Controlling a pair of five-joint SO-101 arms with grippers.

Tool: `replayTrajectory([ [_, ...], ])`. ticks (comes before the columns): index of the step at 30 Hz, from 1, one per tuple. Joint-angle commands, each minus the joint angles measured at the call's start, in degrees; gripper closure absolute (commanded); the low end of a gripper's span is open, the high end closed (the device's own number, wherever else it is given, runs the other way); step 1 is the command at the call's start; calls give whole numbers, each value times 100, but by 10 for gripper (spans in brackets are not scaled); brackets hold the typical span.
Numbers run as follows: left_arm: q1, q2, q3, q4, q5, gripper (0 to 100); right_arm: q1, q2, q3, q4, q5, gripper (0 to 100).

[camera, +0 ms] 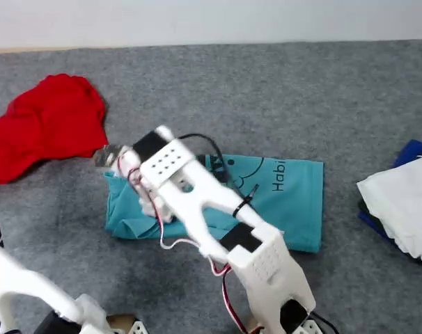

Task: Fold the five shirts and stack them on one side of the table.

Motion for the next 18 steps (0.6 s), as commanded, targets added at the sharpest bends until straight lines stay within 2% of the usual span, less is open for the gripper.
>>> replayTrajectory([
  [1,0,-158,-13,-88,123,994,-312,-22,-26,-224,-70,988],
  [7,-9,-158,-13,-62,185,994,-312,470,-26,-884,-35,988],
  [18,0,-193,286,-88,176,994,470,699,-1222,-1393,-35,988],
])
